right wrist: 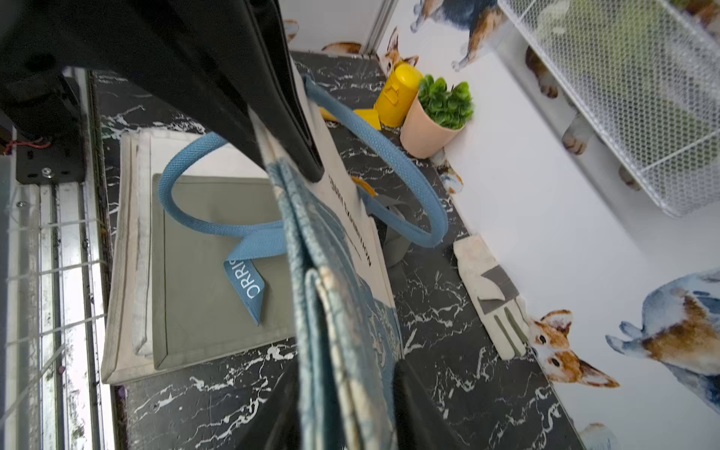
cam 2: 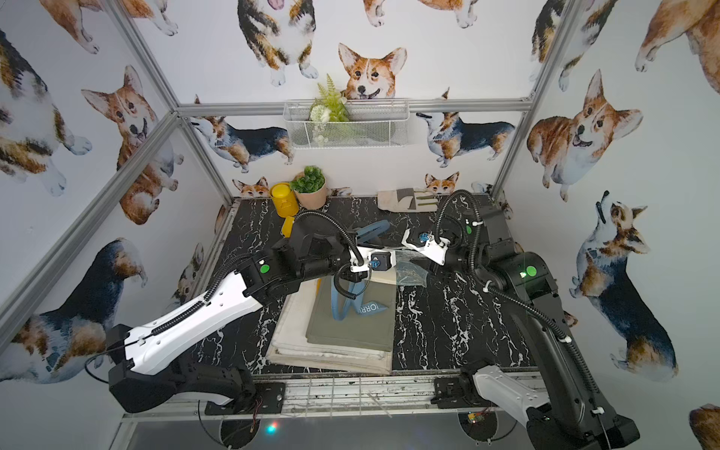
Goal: Put away the canvas bag
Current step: Press the canvas bag.
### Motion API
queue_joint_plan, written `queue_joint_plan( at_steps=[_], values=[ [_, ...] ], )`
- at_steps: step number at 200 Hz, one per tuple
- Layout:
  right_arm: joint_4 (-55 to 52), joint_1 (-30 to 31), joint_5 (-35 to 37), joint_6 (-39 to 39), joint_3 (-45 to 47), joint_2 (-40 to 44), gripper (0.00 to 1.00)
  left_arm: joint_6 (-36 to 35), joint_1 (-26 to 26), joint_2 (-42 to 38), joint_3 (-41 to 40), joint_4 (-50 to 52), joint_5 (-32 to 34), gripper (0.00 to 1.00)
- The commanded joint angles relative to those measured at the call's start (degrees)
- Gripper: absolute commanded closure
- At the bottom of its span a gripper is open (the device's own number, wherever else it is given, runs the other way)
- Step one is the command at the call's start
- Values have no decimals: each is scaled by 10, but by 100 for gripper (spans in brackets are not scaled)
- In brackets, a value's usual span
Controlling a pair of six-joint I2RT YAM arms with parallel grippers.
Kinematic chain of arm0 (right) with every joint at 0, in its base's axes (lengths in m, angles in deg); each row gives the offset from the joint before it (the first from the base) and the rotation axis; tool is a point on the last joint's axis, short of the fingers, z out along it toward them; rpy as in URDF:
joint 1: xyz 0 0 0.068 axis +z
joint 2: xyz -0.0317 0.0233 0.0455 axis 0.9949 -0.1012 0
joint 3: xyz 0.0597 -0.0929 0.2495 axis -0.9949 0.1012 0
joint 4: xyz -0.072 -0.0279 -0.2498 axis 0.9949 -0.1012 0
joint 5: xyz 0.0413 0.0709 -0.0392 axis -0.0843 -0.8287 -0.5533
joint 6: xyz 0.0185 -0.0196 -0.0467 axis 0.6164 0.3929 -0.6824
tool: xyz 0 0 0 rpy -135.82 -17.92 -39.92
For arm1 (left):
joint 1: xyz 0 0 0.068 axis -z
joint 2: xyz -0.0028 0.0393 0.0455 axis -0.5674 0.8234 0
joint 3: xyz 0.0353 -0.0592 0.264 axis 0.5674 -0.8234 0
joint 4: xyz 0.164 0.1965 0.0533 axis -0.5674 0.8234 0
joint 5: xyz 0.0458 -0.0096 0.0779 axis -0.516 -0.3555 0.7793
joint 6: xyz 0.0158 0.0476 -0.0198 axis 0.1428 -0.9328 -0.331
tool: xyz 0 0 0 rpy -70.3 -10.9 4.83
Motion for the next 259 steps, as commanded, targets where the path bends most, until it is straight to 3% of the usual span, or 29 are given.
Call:
queue_joint_plan(
  at_steps=[1, 38, 77, 115, 143, 152, 163, 195, 219, 259],
  values=[
    [26, -13, -76, 30, 33, 16, 49, 30, -16, -43, -45, -127, -66, 100],
    [133, -44, -158, 92, 113, 55, 33, 90, -59, -99, -109, -212, -157, 100],
    [194, -45, -171, 105, 146, 54, 36, 142, -92, -129, -133, -250, -198, 100],
    [259, -48, -160, 124, 182, 80, 68, 190, -126, -158, -166, -291, -201, 100],
    [268, -48, -163, 123, 184, 88, 99, 185, -127, -151, -154, -246, -210, 100],
    [267, -48, -163, 123, 181, 89, 100, 177, -127, -143, -144, -220, -209, 100],
    [260, -48, -164, 118, 173, 88, 100, 173, -126, -133, -128, -191, -213, 82],
    [188, -48, -156, 75, 128, 71, 100, 167, -102, -84, -51, -121, -215, 46],
    [123, -47, -142, 39, 93, 52, 100, 136, -79, -41, 7, -72, -211, 34],
    [98, -47, -123, 21, 74, 37, 100, 121, -58, 16, 67, -45, -205, 30]
  ],
)
